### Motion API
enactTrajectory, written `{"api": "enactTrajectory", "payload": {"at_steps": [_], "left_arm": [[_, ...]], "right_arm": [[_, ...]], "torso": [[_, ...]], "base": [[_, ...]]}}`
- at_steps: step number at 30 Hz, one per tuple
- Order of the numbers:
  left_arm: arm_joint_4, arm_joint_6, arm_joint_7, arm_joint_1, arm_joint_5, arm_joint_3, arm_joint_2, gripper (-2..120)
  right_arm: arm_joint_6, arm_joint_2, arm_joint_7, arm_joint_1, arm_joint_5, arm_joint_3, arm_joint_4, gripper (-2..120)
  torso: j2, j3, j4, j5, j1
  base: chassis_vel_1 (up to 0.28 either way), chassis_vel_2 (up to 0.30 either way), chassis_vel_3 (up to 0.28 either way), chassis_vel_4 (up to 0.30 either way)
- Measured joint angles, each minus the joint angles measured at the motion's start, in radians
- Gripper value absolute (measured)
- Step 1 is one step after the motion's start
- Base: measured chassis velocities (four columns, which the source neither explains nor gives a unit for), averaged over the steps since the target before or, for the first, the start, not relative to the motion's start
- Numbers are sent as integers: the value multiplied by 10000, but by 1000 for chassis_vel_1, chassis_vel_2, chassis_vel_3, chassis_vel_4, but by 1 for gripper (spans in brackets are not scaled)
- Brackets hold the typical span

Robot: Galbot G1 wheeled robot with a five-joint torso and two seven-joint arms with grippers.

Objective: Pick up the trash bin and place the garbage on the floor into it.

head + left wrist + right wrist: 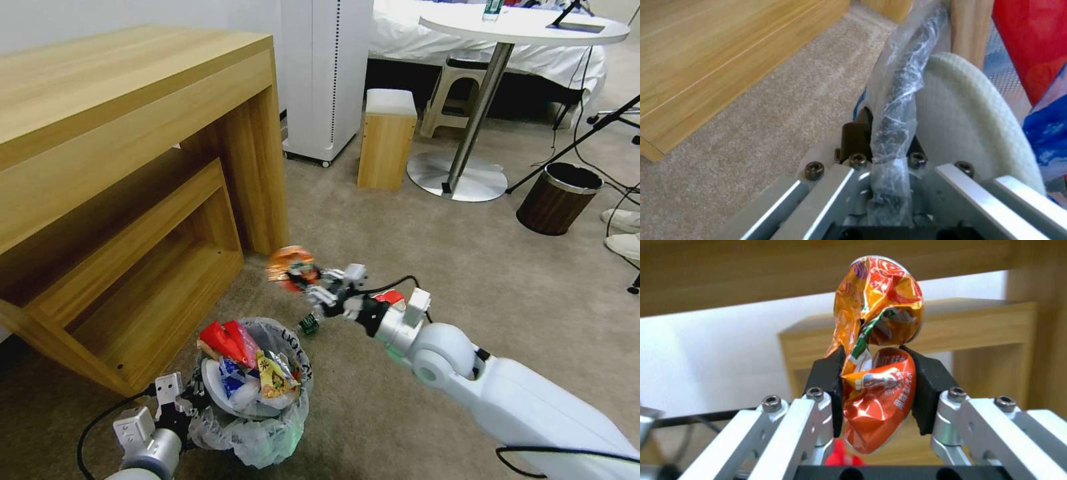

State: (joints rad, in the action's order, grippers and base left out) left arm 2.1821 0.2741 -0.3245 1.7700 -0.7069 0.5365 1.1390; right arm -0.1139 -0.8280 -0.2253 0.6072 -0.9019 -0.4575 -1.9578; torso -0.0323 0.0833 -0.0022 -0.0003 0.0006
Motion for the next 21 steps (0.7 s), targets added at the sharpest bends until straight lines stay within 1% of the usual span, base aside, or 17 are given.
{"api": "enactTrajectory", "payload": {"at_steps": [1, 2, 4, 5, 6, 9, 12, 13, 15, 17, 21], "left_arm": [[15, 1, -1, 11, 7, 22, 17, 0], [15, 1, -1, 11, 7, 22, 17, 0], [28, 1, -6, 23, 12, 49, 24, 0], [30, 1, -7, 20, 12, 58, 27, 0], [30, 1, -7, 20, 12, 58, 27, 0], [28, 1, -11, -28, 8, 57, 45, 0], [16, 1, -11, -47, 8, 46, 56, 0], [-17, 5, -13, -82, 8, 31, 78, 0], [-31, 7, -14, -97, 8, 22, 90, 0], [-74, 12, -15, -144, 8, -11, 142, 0], [-85, 13, -17, -150, 8, 1, 157, 0]], "right_arm": [[136, -38, 180, -234, -80, -575, -95, 28], [136, -38, 180, -234, -80, -575, -95, 28], [271, -41, 442, -394, -86, -1140, -71, 28], [352, -27, 653, -464, -69, -1619, 35, 28], [352, -27, 653, -464, -69, -1619, 35, 28], [472, -32, 1085, -510, 2, -2358, 262, 28], [491, -56, 1145, -517, 28, -2527, 331, 28], [492, -103, 1189, -572, 57, -2814, 437, 28], [495, -129, 1201, -607, 72, -2937, 471, 28], [574, -283, 1308, -811, 98, -3439, 598, 28], [710, -439, 1452, -930, 81, -3747, 735, 28]], "torso": [[0, -1, 0, 1, 0], [0, -1, 0, 1, 0], [0, -1, 1, 2, 0], [0, 0, 0, 2, 0], [0, 0, 0, 2, 0], [0, 0, -2, 2, 0], [0, 0, -2, 3, 0], [0, 0, -3, 2, 0], [1, 0, -2, 3, 0], [0, 0, -1, 2, 0], [0, 0, 0, 1, 0]], "base": [[0, 0, 0, 0], [0, 0, 0, 0], [0, 0, 0, 0], [0, 0, 0, 0], [0, 0, 0, 0], [0, 0, 0, 0], [0, 0, 0, 0], [0, 0, 0, 0], [0, 0, 0, 0], [0, 0, 0, 0], [0, 0, 0, 0]]}}
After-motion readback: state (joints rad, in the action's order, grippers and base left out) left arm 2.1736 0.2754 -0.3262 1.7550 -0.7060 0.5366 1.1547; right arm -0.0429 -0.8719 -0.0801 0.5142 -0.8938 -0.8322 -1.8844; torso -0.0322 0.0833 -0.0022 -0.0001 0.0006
